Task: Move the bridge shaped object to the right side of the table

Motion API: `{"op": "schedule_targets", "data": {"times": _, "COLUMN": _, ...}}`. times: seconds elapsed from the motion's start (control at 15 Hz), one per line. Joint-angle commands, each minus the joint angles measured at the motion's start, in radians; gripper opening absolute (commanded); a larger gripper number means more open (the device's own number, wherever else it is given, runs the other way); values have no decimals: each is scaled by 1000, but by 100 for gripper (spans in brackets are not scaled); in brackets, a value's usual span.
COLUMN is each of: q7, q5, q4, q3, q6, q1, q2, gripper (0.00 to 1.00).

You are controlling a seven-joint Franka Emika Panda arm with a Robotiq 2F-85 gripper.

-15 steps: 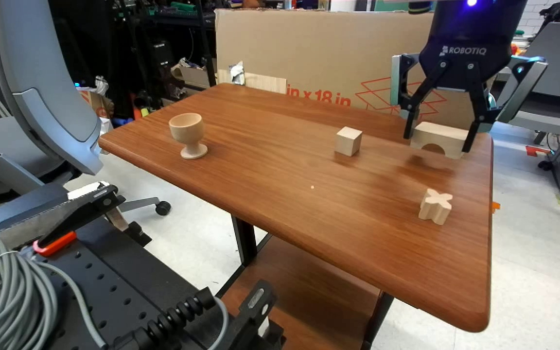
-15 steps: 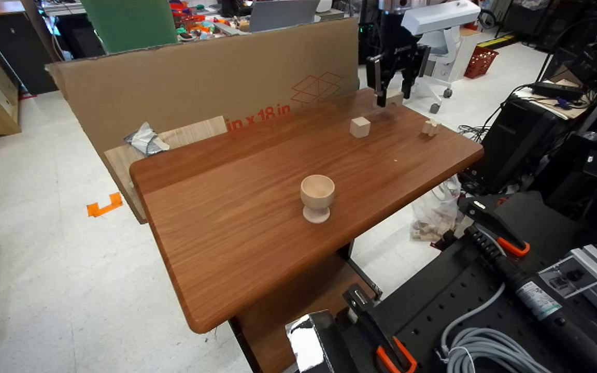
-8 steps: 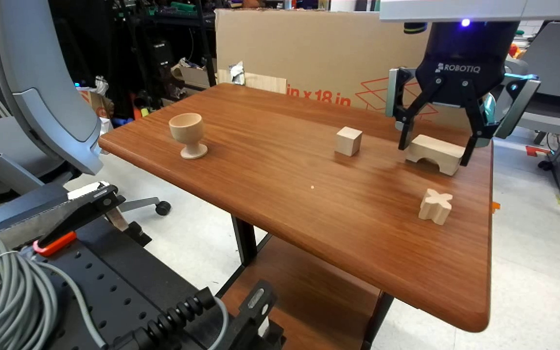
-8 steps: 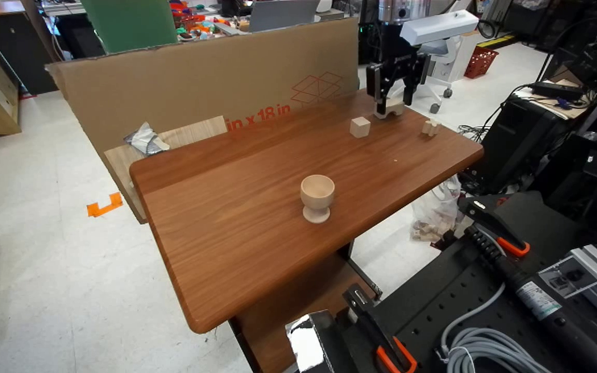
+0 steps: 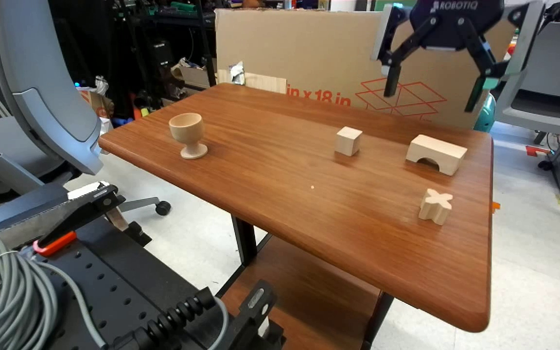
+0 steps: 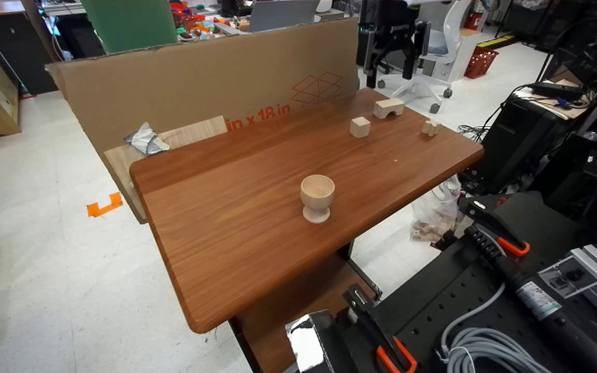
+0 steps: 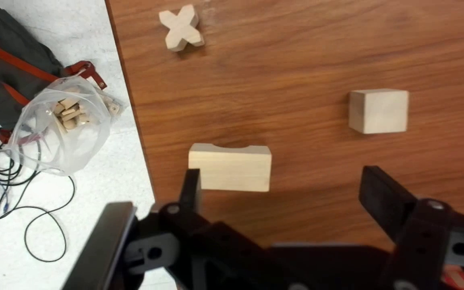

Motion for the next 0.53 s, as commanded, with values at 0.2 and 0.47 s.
{"op": "schedule_targets", "data": {"times": 0.2, "q7": 48, "q5": -7, "q4": -195, "q3": -4, "q6": -60, "q1": 38, "q2": -336, "gripper": 100}}
{"op": "schedule_targets", "data": {"times": 0.47, "q7": 36, "q5": 1, "q4": -159, "q3": -5, "q6": -136, "q1": 39, "q2": -352, "gripper": 100}}
